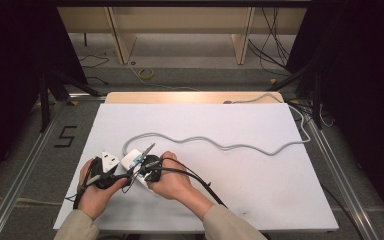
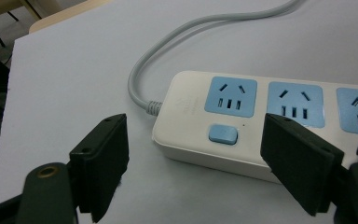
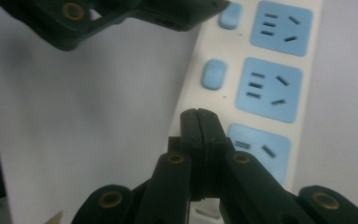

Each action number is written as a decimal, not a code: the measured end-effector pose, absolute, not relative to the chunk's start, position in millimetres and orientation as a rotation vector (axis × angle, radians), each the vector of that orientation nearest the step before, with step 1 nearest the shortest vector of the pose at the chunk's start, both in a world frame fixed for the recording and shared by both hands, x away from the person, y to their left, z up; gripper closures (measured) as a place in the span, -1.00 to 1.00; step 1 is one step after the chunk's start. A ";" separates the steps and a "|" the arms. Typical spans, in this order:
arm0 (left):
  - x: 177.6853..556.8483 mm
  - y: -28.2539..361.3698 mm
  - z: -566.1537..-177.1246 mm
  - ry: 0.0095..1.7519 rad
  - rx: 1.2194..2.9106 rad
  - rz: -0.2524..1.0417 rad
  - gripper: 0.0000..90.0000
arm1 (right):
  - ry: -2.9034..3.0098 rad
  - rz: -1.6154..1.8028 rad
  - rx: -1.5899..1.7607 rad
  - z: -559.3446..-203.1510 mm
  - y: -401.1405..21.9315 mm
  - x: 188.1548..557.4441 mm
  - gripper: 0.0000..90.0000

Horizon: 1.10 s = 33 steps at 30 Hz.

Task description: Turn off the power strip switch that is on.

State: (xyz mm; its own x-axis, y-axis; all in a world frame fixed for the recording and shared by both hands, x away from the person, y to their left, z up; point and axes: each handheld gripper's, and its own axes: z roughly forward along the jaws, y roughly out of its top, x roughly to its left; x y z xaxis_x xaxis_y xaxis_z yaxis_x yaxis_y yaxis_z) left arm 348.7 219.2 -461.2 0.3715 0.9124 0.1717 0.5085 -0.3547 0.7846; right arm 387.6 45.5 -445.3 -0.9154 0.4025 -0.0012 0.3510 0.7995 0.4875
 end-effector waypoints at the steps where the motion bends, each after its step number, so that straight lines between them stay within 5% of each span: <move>1: 348.8 219.3 -461.2 1.222 2.000 0.816 -0.48 | 2.878 0.742 0.598 -445.2 45.1 388.3 1.00; 33: 348.6 219.3 -461.8 1.224 2.001 0.813 -0.48 | 2.875 0.769 0.595 -447.4 48.4 383.0 1.00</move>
